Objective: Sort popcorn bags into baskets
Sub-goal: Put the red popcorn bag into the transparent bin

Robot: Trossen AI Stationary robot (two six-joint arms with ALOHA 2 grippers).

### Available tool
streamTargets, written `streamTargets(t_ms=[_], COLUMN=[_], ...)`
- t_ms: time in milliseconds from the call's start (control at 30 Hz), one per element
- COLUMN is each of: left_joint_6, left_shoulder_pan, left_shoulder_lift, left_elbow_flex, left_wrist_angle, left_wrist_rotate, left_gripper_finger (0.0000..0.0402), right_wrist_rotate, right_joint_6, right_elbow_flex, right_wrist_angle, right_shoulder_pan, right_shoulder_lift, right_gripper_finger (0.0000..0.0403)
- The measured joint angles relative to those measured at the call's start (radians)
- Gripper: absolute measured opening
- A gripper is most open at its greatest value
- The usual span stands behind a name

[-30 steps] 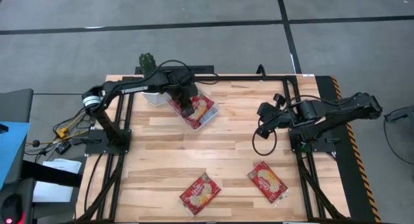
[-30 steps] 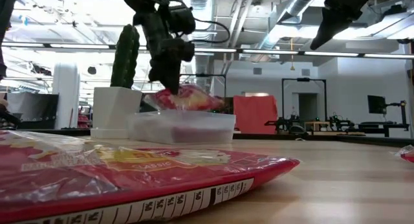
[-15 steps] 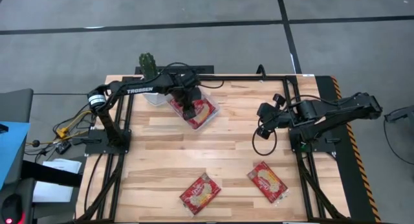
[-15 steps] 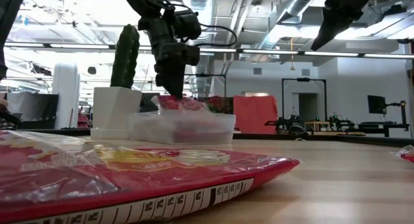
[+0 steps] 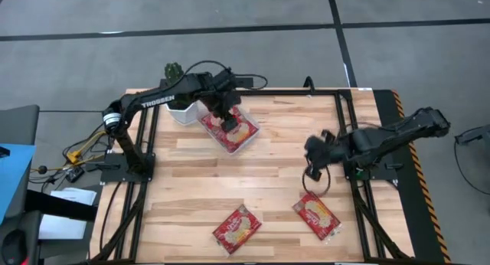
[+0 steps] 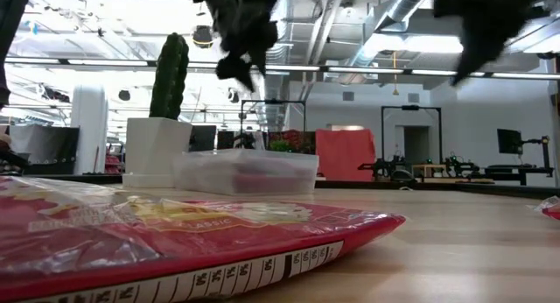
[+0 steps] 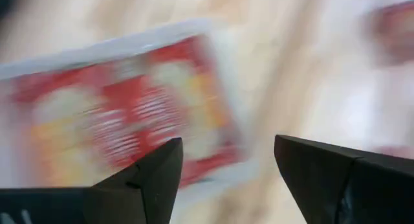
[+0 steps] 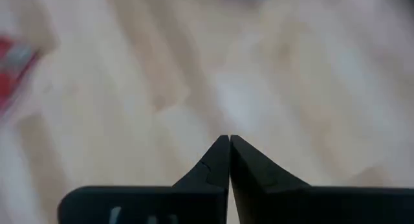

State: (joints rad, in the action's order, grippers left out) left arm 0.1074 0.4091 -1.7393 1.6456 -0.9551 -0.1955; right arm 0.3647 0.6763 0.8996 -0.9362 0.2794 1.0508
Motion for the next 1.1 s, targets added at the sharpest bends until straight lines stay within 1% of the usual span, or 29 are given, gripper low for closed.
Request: streamTargets(t_ms=[67,100,167,233,333,400,467,533,667,767,833,967,1100], left_joint_6=[0.063,0.084,0.119,0.155,0.231,0.272,0.331,0.409,0.598,0.735,0.804,0.882,0.929], left_shoulder_pan=[-0.039,-0.066,-0.127,-0.197,-0.314,-0.387,-0.443,-0.485,-0.538,-0.567,-0.580,-0.587,-0.590], left_shoulder_lift=[0.006,0.006,0.006,0.006,0.006,0.006,0.005,0.003,0.003,0.001,0.001,0.001,0.001], left_elbow_flex=[0.001,0.001,-0.006,-0.033,-0.106,-0.162,-0.224,-0.295,-0.455,-0.562,-0.618,-0.685,-0.722], left_wrist_angle=[0.061,0.081,0.124,0.211,0.393,0.537,0.655,0.755,0.945,1.082,1.134,1.137,1.130], left_wrist_rotate=[-0.097,-0.122,-0.131,-0.126,-0.122,-0.104,-0.054,0.000,0.083,0.150,0.191,0.240,0.267], left_gripper_finger=[0.0229,0.0227,0.0223,0.0220,0.0216,0.0215,0.0215,0.0215,0.0215,0.0215,0.0215,0.0215,0.0215], right_wrist_rotate=[-0.039,-0.055,-0.078,-0.079,-0.051,-0.036,-0.037,-0.067,-0.156,-0.173,-0.177,-0.185,-0.159], right_joint_6=[0.110,0.180,0.339,0.492,0.691,0.795,0.870,0.916,0.931,0.921,0.894,0.765,0.572], right_elbow_flex=[-0.064,-0.096,-0.161,-0.216,-0.258,-0.264,-0.261,-0.253,-0.241,-0.226,-0.208,-0.171,-0.150], right_wrist_angle=[0.024,0.040,0.096,0.163,0.249,0.268,0.268,0.291,0.388,0.457,0.484,0.480,0.536], right_shoulder_pan=[0.078,0.124,0.227,0.329,0.472,0.534,0.581,0.614,0.649,0.650,0.635,0.549,0.411], right_shoulder_lift=[0.001,0.001,0.002,0.012,0.045,0.092,0.146,0.210,0.342,0.425,0.466,0.519,0.550], right_gripper_finger=[0.0028,0.0025,0.0019,0.0014,0.0011,0.0011,0.0013,0.0014,0.0012,0.0012,0.0015,0.0019,0.0015])
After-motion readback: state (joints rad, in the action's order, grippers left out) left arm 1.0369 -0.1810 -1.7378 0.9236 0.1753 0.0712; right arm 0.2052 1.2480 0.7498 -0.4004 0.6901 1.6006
